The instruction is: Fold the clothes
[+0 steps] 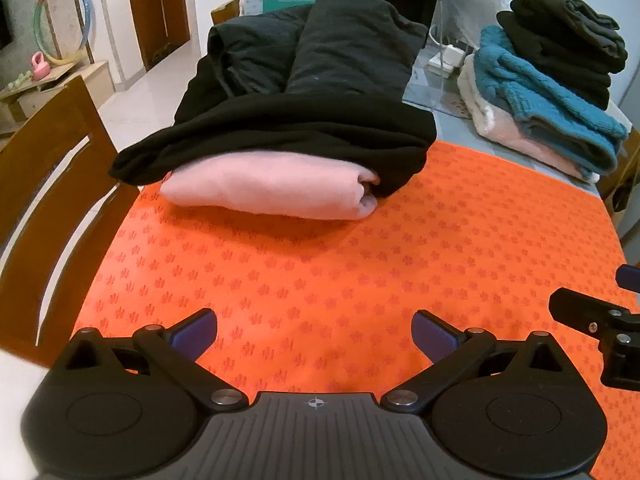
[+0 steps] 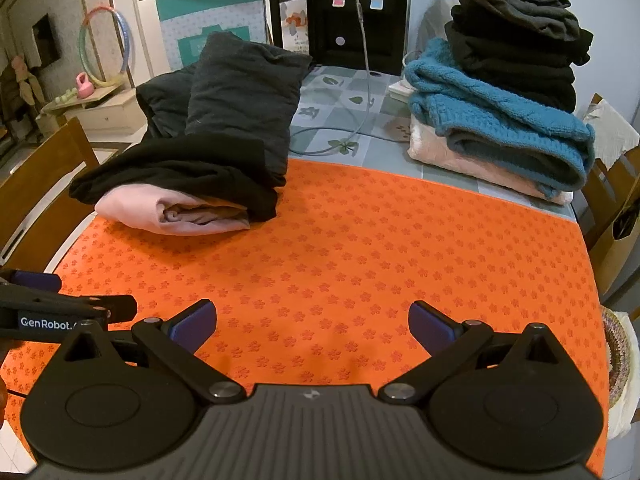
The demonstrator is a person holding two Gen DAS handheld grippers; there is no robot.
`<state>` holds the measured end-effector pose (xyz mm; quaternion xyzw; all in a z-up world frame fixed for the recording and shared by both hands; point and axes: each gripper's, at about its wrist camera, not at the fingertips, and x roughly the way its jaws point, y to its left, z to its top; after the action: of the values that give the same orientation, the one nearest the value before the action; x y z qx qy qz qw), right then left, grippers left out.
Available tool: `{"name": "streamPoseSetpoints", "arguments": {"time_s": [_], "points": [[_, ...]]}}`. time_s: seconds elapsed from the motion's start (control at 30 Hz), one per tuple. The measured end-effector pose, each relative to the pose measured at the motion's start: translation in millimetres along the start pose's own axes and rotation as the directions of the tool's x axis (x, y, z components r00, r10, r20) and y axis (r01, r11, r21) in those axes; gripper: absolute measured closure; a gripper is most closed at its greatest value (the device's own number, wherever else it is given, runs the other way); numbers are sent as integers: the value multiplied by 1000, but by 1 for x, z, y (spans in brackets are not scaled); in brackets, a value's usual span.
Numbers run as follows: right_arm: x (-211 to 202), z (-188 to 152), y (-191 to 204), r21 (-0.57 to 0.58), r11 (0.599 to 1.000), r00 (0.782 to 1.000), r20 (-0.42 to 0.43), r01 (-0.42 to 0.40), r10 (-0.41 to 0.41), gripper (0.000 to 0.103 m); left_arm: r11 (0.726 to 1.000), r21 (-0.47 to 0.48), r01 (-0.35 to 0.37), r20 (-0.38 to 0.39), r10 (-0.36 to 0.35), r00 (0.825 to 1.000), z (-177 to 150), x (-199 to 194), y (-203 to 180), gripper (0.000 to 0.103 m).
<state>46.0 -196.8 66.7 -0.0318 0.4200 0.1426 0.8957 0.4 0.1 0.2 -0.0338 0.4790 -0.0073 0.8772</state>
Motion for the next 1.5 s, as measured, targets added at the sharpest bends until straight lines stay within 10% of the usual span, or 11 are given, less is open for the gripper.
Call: {"name": "streamPoseSetpoints", "arguments": {"time_s": [1.5], "points": [[-20, -25, -2, 8, 999, 999, 23, -38, 38, 0, 998, -37, -43, -17, 42, 999, -21, -19, 2, 0]]}}
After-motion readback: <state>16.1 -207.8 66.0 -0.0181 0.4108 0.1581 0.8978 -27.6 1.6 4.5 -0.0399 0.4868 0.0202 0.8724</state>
